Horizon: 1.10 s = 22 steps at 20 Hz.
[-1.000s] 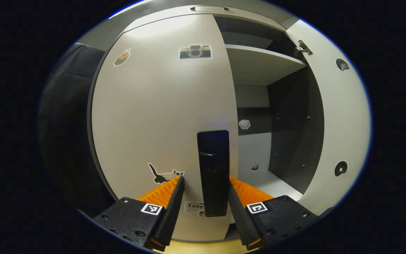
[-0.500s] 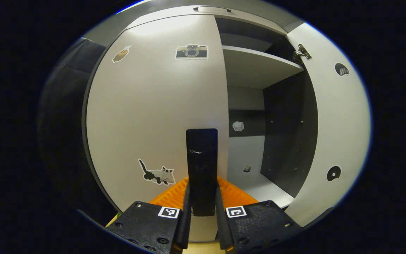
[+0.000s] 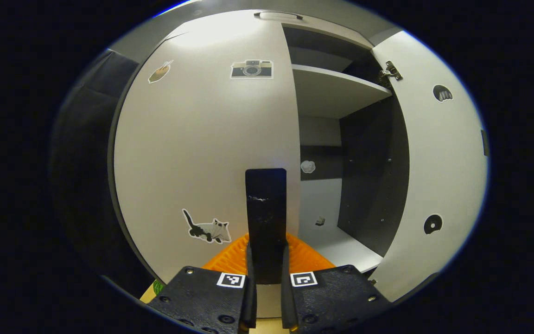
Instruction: Open the right door of the double-door shoe cabinet with the right hand, and open the left door with the left hand.
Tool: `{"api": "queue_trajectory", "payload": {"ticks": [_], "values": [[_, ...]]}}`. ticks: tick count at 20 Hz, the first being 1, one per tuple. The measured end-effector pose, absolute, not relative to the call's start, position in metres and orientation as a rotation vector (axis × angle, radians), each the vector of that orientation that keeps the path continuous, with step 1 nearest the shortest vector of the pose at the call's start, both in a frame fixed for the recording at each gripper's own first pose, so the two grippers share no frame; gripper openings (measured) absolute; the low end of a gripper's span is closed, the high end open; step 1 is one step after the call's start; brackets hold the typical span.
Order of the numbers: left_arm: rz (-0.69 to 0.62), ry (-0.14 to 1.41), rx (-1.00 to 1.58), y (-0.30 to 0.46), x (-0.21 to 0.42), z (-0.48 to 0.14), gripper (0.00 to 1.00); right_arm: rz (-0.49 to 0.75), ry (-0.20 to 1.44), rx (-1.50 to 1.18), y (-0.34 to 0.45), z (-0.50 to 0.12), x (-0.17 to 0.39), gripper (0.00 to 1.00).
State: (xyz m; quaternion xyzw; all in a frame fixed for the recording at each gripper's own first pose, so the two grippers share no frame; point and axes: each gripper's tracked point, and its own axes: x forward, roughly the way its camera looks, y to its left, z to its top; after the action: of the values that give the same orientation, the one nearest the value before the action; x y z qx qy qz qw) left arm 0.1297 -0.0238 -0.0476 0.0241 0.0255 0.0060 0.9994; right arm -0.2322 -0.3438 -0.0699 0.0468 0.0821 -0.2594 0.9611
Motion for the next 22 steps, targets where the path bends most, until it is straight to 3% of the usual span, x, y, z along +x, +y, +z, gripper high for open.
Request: {"api": "queue_trajectory", "payload": {"ticks": [12,22], "values": [[-0.004,0.068,0.019,-0.011,0.074,-0.047,0.20,-0.369,0.196,0.035,-0.311,-0.077,-0.209,0.57],[-0.001,0.076,0.001,0.008,0.027,-0.044,0.20,-0.222,0.205,-0.016,-0.270,-0.087,-0.145,0.57]]}}
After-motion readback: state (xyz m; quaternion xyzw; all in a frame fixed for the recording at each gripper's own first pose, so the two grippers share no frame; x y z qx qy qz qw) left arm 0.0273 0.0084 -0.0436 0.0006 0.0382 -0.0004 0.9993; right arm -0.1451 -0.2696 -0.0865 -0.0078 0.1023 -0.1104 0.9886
